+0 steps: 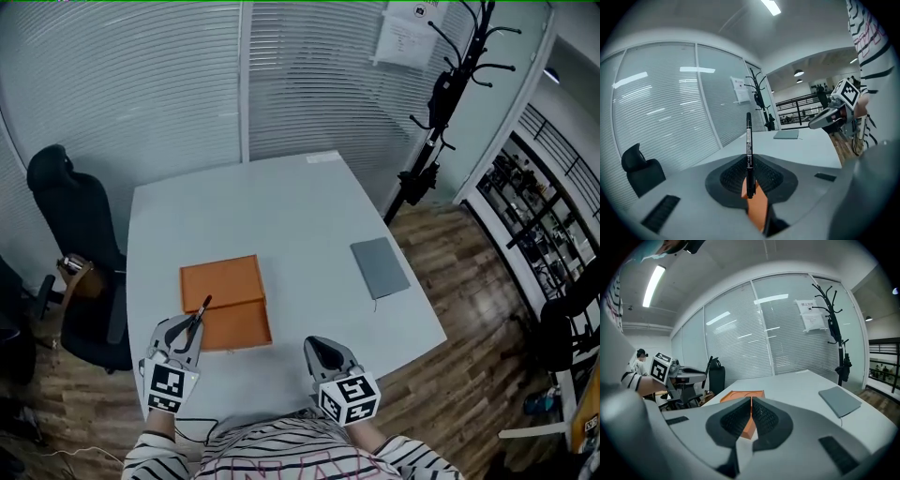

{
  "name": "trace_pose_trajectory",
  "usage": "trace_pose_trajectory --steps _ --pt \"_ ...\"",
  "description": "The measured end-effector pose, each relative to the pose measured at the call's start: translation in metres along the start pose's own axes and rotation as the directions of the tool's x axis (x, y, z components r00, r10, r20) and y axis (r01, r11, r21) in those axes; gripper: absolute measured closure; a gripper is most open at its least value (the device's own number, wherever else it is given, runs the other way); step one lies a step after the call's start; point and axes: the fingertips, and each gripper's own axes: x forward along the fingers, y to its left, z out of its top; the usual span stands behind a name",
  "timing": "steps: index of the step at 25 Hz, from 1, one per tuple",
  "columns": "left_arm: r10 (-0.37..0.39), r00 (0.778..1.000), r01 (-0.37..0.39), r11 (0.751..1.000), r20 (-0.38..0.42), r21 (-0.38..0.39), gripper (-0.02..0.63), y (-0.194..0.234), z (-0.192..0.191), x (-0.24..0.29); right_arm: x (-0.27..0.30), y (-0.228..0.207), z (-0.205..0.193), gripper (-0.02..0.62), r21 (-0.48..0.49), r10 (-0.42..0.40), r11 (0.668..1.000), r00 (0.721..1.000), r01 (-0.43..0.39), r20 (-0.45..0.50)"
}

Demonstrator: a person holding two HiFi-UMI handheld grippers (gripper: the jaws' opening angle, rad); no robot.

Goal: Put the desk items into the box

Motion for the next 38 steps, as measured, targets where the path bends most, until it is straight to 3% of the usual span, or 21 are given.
trace_pose_trajectory --steps 10,18,28,38 --pt "-0.122 0.992 0.126 0.986 -0.04 0.11 0.549 -0.02 -0.008 0.051 -0.012 -0.014 -0.005 0.568 0.003 -0.064 0.998 0.998 0.064 -0.001" --pt "-0.22 0.966 0.241 0.957 -0.138 0.161 0.549 -0.045 -0.038 0.09 -0.016 -0.021 -0.011 0.568 0.009 -0.085 0.996 0.996 0.085 -0.011" --pt "-0.326 0.893 0.389 0.905 -0.311 0.17 0.549 -0.072 -0.095 0.126 -0.015 -0.025 -0.016 0.568 0.021 -0.111 0.994 0.994 0.111 -0.024" --pt "-0.376 0.808 0.475 0.871 -0.453 0.126 0.549 -0.089 -0.137 0.144 -0.016 -0.033 -0.022 0.568 0.037 -0.135 0.99 0.99 0.136 -0.041"
